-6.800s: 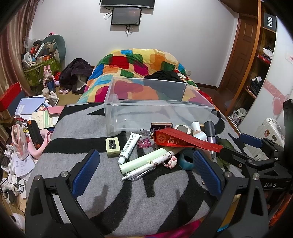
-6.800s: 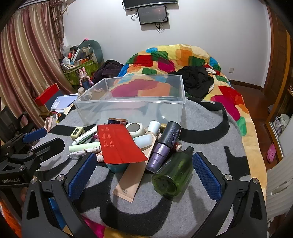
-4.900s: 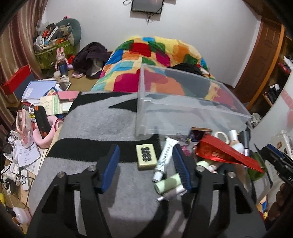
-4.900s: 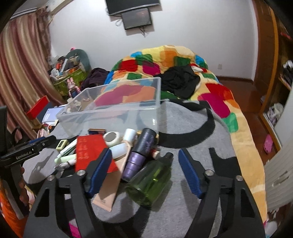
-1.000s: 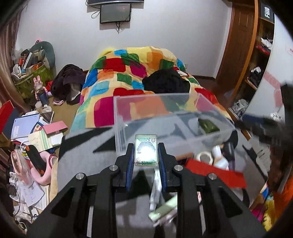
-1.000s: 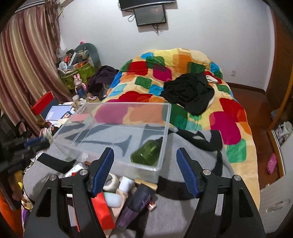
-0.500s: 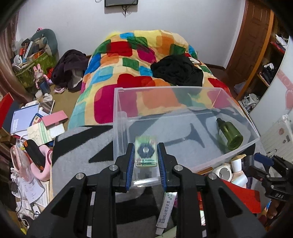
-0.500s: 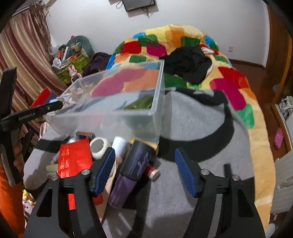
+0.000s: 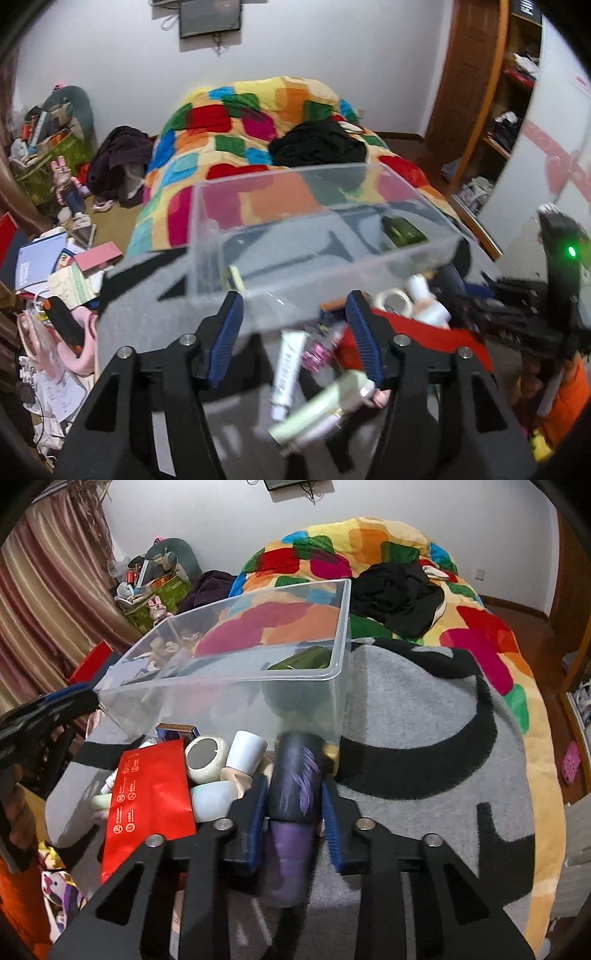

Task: Organize objects
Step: 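Grasp the purple-and-black bottle with the right tool while the left tool grasps the red envelope, then lower the purple bottle into the bin with the right tool while the left tool drops the red envelope in, then grasp the beige tube with the right tool while the left tool grasps the white pen, then carry the beige tube into the bin with the right tool while the left tool places the white pen there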

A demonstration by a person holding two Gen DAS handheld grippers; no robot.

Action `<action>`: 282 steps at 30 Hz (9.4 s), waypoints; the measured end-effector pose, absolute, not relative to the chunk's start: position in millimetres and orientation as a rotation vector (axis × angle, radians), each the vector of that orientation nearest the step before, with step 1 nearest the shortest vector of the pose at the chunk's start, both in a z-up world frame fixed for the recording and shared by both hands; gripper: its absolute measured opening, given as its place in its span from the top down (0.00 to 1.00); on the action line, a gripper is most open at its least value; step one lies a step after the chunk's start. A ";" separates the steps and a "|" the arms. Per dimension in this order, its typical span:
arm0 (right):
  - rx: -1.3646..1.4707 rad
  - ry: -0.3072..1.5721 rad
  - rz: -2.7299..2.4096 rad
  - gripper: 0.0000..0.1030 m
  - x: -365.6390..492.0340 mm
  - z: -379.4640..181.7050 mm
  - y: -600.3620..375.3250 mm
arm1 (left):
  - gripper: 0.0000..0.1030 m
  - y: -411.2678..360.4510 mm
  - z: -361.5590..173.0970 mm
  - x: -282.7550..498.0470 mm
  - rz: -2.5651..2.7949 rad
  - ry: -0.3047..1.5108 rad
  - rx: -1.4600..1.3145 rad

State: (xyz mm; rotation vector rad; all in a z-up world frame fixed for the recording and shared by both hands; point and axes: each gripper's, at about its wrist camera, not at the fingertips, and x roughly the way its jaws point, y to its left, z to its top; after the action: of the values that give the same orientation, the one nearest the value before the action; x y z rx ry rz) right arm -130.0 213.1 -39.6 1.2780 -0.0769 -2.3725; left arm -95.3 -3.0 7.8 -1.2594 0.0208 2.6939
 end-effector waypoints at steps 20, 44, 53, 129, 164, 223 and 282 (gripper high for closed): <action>1.235 -0.037 -2.377 0.77 -109.0 -34.6 220.3 | 0.23 47.0 -45.3 -100.4 2.478 0.221 -1.395; 1.102 -0.011 -2.297 0.77 -89.0 -8.5 190.6 | 0.72 34.3 -36.8 -91.2 2.491 0.039 -1.279; 1.138 -0.055 -2.308 0.77 -97.4 -11.7 198.6 | 0.73 26.6 -19.7 -68.7 2.575 0.000 -1.179; 1.058 0.109 -2.471 0.33 -162.2 35.2 165.8 | 0.13 -5.0 26.4 -96.5 2.813 0.030 -1.146; 1.234 0.075 -2.344 0.88 -79.2 -44.5 187.9 | 0.72 10.6 -55.1 -26.7 2.583 -0.108 -1.395; 1.109 0.048 -2.366 0.94 -84.0 10.3 214.9 | 0.87 -6.4 31.7 -33.6 2.718 -0.252 -1.045; 1.287 0.213 -2.140 0.76 -254.7 -2.1 114.2 | 0.87 -35.9 -9.5 -168.2 2.693 -0.223 -1.367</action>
State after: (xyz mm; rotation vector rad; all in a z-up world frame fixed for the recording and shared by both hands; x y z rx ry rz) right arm -254.7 114.2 -2.1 1.2868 0.2128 -2.1403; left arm -168.2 -35.9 -9.5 -1.3673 -0.2233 2.6931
